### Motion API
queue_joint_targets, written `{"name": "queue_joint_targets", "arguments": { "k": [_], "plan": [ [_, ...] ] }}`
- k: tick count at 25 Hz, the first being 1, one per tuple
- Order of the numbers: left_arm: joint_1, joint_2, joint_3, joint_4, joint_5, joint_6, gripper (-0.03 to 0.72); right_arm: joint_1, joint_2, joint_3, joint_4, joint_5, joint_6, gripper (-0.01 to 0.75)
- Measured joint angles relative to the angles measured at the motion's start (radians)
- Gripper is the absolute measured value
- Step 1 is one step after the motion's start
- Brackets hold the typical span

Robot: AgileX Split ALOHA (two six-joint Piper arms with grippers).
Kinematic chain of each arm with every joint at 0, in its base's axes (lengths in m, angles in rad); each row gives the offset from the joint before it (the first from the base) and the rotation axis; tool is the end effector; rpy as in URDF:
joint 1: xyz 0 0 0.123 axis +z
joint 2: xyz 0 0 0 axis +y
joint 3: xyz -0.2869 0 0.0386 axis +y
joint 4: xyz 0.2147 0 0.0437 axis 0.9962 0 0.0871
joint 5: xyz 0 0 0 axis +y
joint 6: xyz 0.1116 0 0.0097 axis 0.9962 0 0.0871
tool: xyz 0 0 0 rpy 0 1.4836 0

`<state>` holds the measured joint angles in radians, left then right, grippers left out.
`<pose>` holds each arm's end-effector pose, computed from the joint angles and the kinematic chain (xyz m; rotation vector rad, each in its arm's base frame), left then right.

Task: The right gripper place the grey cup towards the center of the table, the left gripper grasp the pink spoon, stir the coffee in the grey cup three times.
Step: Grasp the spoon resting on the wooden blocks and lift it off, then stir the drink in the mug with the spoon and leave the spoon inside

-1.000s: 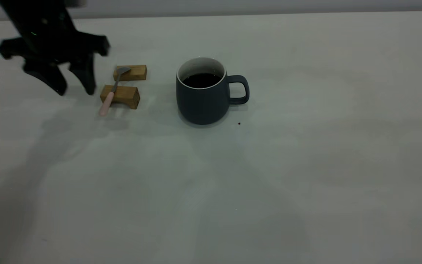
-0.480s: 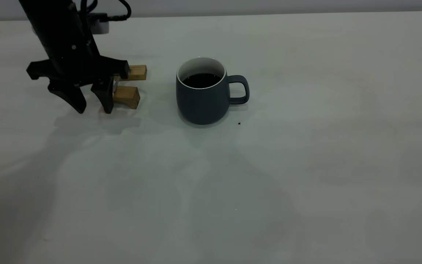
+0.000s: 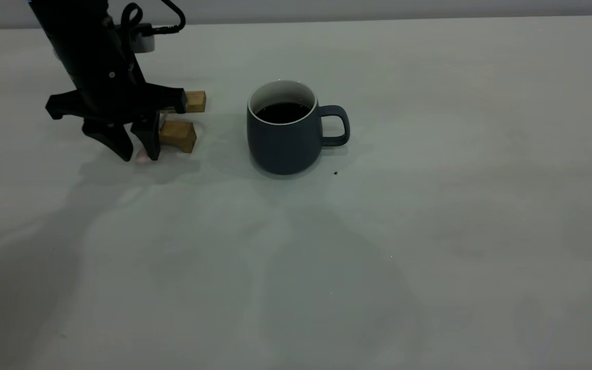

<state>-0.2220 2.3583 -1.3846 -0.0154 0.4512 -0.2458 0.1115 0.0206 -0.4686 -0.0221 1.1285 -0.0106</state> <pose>0.4029 -0.0917 0.0361 -0.0537 2.9149 -0.0909 -0.0183 -0.0043 0.2372 -0.1308 2.1601 0.0310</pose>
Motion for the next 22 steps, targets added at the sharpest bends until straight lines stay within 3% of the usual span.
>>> {"name": "queue_joint_targets", "arguments": {
  "k": [4,7,13,17,22],
  "plan": [
    [0.000,0.000,0.000,0.000,-0.005,-0.019,0.168,0.000,0.000,0.000,0.000,0.000,0.001,0.491],
    [0.000,0.000,-0.015,0.000,0.027,-0.021,0.168,0.000,0.000,0.000,0.000,0.000,0.001,0.491],
    [0.000,-0.071,-0.104,-0.099,0.248,-0.022,0.168,0.000,0.000,0.000,0.000,0.000,0.001,0.491],
    [0.000,-0.152,-0.159,-0.313,0.360,-0.072,0.168,0.000,0.000,0.000,0.000,0.000,0.001,0.491],
    [0.001,-0.211,-0.173,-0.704,0.481,-0.302,0.168,0.000,0.000,0.000,0.000,0.000,0.001,0.491]
  ]
}}
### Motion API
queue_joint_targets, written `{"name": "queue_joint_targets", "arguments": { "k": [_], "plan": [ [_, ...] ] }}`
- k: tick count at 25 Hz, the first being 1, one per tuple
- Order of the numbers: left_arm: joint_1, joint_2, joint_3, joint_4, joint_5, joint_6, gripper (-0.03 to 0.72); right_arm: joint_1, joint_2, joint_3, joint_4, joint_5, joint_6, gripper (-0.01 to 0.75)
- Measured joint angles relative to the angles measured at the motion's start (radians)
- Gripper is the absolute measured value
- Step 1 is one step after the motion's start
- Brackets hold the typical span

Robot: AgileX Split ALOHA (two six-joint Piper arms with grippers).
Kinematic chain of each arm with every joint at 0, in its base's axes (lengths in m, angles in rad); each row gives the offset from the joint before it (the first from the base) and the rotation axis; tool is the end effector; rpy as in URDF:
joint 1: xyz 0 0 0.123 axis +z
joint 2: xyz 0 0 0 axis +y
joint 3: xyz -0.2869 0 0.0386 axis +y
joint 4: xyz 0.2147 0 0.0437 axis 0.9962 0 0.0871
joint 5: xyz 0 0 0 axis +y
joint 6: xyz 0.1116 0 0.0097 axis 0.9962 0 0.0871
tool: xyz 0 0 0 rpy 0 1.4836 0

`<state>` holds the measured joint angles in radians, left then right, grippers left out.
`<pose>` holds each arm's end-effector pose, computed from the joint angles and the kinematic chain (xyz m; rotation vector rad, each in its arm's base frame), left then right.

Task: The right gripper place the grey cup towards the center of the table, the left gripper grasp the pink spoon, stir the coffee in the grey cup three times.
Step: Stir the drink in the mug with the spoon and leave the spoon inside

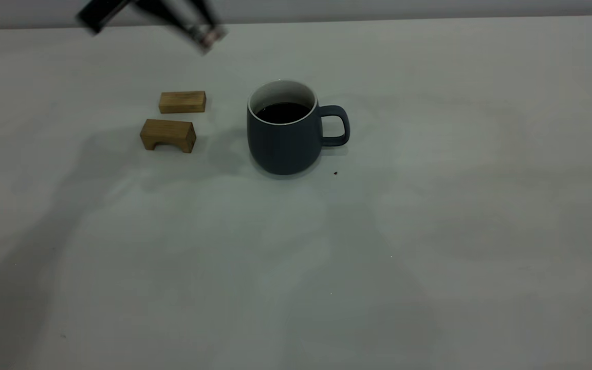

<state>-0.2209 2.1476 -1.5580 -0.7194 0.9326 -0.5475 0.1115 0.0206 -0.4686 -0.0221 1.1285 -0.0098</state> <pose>0.3943 -0.1493 0.1679 1.0320 -2.7084 0.9078 -0.0183 -0.0043 0.2372 -0.1299 2.1601 0.0315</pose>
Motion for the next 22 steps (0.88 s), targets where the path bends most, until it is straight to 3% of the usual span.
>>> {"name": "queue_joint_targets", "arguments": {
  "k": [4,9,13,18,22],
  "plan": [
    [0.000,0.000,-0.001,-0.292,0.048,-0.194,0.168,0.000,0.000,0.000,0.000,0.000,0.000,0.491],
    [0.000,0.000,-0.001,-0.505,0.062,-0.298,0.168,0.000,0.000,0.000,0.001,0.000,0.000,0.491],
    [0.000,0.002,-0.001,-0.539,0.033,-0.422,0.168,0.000,0.000,0.000,0.001,0.000,0.000,0.491],
    [0.000,0.017,-0.001,-0.540,0.030,-0.745,0.168,0.000,0.000,0.000,0.001,0.000,0.000,0.491],
    [0.000,0.037,-0.001,-0.538,0.014,-0.820,0.168,0.000,0.000,0.000,0.001,0.000,0.000,0.491]
  ]
}}
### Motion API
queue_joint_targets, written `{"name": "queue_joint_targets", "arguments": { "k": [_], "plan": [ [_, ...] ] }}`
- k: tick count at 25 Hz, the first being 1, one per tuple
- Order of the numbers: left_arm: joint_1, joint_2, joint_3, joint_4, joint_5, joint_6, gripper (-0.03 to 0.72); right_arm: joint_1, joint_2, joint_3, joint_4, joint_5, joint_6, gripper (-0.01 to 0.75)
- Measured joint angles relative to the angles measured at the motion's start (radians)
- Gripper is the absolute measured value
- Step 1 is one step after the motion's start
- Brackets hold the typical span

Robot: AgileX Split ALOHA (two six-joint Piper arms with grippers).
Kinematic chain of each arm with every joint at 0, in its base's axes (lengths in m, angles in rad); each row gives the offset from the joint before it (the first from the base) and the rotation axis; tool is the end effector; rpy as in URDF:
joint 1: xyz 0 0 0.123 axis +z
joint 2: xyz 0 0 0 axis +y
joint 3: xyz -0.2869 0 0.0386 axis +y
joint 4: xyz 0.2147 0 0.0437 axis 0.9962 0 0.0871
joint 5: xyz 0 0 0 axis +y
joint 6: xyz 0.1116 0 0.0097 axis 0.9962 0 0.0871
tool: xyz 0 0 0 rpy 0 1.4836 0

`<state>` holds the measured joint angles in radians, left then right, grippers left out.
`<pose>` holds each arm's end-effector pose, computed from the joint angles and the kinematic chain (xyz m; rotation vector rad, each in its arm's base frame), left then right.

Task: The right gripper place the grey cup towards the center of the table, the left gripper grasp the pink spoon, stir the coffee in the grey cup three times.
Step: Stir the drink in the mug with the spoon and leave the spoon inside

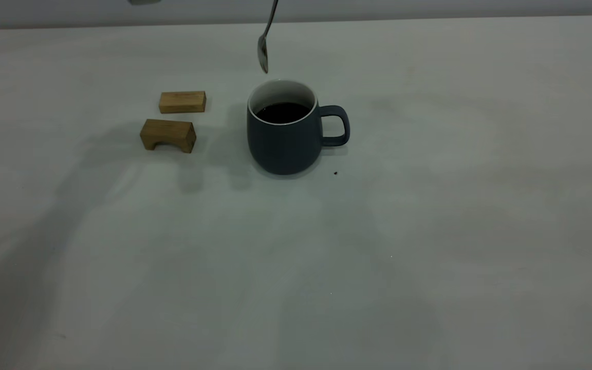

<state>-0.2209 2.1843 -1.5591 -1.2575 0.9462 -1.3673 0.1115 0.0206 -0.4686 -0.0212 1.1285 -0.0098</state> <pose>0.4087 -0.1804 0.1875 1.8594 -1.3200 0.9683 -0.0183 -0.0042 0.2372 -0.1300 2.1602 0.0326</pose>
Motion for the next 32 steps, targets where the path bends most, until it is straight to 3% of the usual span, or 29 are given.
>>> {"name": "queue_joint_targets", "arguments": {
  "k": [6,15,27,32],
  "plan": [
    [0.000,0.070,0.000,-0.014,-0.036,0.055,0.168,0.000,0.000,0.000,0.000,0.000,0.000,0.491],
    [0.000,0.195,0.000,-0.203,-0.045,0.273,0.168,0.000,0.000,0.000,0.000,0.000,0.000,0.491],
    [0.010,0.241,0.000,-0.110,-0.038,0.269,0.168,0.000,0.000,0.000,0.000,0.000,-0.001,0.491],
    [0.026,0.246,0.000,-0.130,-0.099,0.265,0.168,0.000,0.000,0.000,0.000,0.000,0.000,0.491]
  ]
}}
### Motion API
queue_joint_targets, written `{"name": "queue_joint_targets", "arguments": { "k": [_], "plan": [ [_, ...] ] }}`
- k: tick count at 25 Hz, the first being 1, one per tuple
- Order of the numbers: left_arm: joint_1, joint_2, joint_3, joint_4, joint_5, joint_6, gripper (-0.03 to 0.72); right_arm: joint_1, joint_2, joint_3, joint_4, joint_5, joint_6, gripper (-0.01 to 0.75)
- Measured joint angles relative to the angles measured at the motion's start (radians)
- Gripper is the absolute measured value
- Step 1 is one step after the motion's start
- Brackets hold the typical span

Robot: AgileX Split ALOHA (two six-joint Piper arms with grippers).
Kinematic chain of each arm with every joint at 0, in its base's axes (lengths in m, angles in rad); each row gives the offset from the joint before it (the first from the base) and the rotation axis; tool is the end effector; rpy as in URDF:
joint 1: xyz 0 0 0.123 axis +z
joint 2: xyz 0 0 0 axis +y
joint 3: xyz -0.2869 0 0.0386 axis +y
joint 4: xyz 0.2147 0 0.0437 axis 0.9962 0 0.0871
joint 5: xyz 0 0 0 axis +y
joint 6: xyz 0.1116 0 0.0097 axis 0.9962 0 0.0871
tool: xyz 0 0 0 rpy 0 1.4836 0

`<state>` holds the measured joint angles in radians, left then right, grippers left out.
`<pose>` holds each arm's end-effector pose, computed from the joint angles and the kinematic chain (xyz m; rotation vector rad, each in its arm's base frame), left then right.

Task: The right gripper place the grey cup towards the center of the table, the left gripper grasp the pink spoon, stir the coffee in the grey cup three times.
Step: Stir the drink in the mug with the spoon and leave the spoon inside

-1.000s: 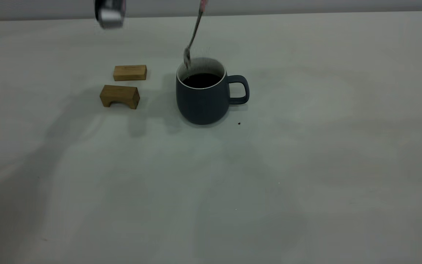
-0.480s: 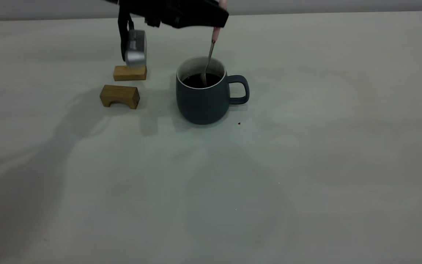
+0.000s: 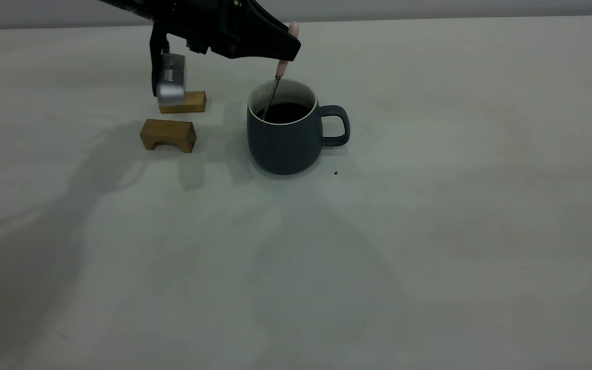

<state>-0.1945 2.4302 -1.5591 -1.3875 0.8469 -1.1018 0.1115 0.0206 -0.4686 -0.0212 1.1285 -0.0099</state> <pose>0.4314 -0.1691 0.0818 1.9385 -1.3246 0.9496 -0.0183 -0.0042 0.2372 -0.1301 2.1602 0.0325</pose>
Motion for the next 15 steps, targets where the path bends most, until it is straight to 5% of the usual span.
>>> {"name": "queue_joint_targets", "arguments": {
  "k": [8,15],
  "plan": [
    [-0.044,0.087,-0.047,-0.201,-0.023,0.170,0.168,0.000,0.000,0.000,0.000,0.000,0.000,0.491],
    [-0.074,0.106,-0.055,-0.167,0.101,0.191,0.168,0.000,0.000,0.000,0.000,0.000,0.000,0.491]
  ]
}}
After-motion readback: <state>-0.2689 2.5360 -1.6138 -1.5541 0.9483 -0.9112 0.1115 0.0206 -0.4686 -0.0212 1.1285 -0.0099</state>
